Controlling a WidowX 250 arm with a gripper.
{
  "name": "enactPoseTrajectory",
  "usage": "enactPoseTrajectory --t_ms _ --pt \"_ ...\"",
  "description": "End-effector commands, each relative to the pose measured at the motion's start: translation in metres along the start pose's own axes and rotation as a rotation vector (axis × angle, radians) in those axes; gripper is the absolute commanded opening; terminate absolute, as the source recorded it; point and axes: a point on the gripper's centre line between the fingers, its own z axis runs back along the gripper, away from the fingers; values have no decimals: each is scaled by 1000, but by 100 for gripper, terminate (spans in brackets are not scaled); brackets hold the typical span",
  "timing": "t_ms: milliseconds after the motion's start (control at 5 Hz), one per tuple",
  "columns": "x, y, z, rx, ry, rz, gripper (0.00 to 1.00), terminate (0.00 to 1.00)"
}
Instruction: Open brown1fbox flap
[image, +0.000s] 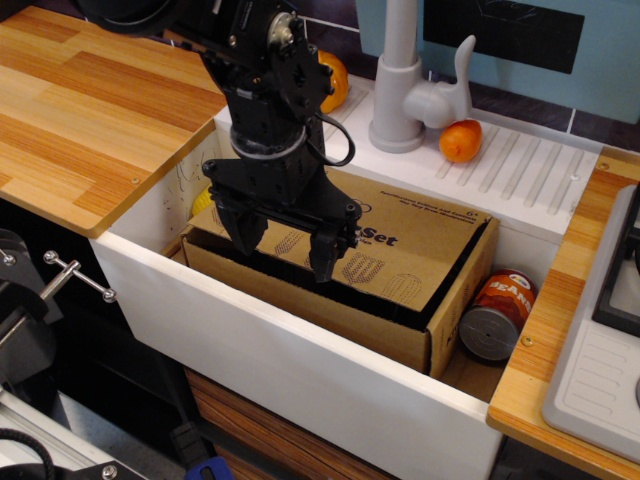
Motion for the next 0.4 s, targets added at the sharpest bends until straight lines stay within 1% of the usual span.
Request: enactPoseTrajectory --t_ms 0,200 --pt "0 0 0 0 0 0 100 0" --pt "-7 -4 1 4 -66 125 100 0"
